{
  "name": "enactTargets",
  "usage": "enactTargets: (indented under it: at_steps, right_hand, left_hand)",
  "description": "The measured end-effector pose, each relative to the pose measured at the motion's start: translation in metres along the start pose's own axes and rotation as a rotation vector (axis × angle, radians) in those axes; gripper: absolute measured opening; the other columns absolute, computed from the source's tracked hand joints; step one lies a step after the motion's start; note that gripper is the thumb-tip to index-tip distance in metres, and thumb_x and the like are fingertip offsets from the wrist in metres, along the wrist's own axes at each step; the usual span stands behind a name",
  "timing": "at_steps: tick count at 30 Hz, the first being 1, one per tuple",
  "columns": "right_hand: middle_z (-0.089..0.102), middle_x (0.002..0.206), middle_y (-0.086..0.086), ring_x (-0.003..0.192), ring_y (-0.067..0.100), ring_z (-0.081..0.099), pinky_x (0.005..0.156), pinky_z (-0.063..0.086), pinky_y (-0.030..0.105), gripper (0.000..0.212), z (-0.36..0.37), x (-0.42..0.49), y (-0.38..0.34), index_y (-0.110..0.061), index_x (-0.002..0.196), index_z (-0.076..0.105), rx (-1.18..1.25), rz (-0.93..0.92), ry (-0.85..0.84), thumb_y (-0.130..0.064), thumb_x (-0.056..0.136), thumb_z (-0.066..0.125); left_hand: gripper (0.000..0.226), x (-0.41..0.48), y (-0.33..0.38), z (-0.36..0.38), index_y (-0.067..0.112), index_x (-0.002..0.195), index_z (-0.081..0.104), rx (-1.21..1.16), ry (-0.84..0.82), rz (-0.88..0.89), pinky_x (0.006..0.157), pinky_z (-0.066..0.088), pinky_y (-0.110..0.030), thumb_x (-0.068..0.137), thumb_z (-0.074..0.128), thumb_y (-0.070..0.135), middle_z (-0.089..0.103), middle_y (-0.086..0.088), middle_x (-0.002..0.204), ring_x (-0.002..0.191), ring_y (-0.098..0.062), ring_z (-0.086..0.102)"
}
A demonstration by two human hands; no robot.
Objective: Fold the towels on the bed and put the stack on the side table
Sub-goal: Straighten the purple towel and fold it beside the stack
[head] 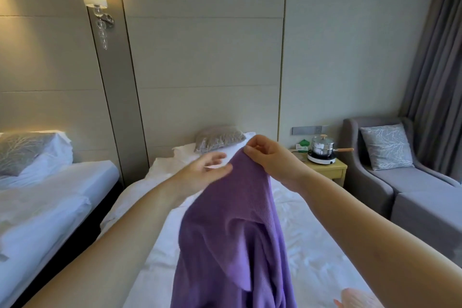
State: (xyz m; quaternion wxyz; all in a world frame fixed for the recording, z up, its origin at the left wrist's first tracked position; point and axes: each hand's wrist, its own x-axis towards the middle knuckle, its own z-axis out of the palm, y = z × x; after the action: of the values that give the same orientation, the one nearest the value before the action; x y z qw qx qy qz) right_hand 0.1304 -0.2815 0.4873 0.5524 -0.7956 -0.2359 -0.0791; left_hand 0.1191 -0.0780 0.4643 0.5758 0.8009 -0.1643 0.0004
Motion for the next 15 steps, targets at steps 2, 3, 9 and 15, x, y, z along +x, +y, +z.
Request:
enactTargets:
  at_steps: [2, 3, 9, 15]
  right_hand:
    - [0.057, 0.077, 0.002, 0.070, 0.010, 0.048, 0.063, 0.041, 0.023, 0.015, 0.002, -0.002, -0.003, -0.014, 0.086, 0.059, -0.034, -0.030, -0.043, -0.024, 0.096, 0.055]
    - [0.057, 0.077, 0.002, 0.070, 0.010, 0.048, 0.064, 0.041, 0.023, 0.015, 0.002, -0.004, -0.002, -0.011, 0.088, 0.060, -0.033, -0.036, -0.048, -0.024, 0.096, 0.056]
    - [0.068, 0.091, -0.002, 0.086, 0.013, 0.063, 0.080, 0.052, 0.026, 0.019, -0.008, -0.027, 0.036, -0.019, 0.097, 0.067, -0.026, 0.136, -0.185, -0.029, 0.082, 0.074]
    - [0.068, 0.097, 0.013, 0.088, 0.015, 0.059, 0.088, 0.050, 0.036, 0.022, -0.013, -0.039, 0.070, -0.007, 0.099, 0.064, -0.104, 0.252, -0.262, -0.024, 0.086, 0.070]
  left_hand:
    - [0.039, 0.001, -0.002, 0.018, 0.026, 0.121, 0.060, 0.046, -0.113, 0.003, 0.098, 0.047, -0.029, 0.086, 0.066, 0.042, 0.064, 0.008, 0.122, 0.112, -0.008, 0.060]
    - [0.030, 0.001, -0.003, 0.023, 0.024, 0.116, 0.063, 0.075, -0.103, 0.017, 0.097, 0.049, -0.031, 0.090, 0.063, 0.039, 0.068, 0.007, 0.116, 0.110, -0.009, 0.063]
    - [0.027, 0.013, 0.011, 0.024, 0.027, 0.089, 0.071, -0.158, 0.145, 0.186, 0.094, 0.045, -0.033, 0.098, 0.050, 0.012, 0.070, 0.005, 0.094, 0.093, -0.010, 0.061]
    - [0.024, 0.015, 0.031, -0.003, 0.024, 0.086, 0.069, -0.317, 0.262, 0.179, 0.079, 0.048, -0.023, 0.098, 0.050, 0.013, 0.072, 0.012, 0.083, 0.080, -0.003, 0.063]
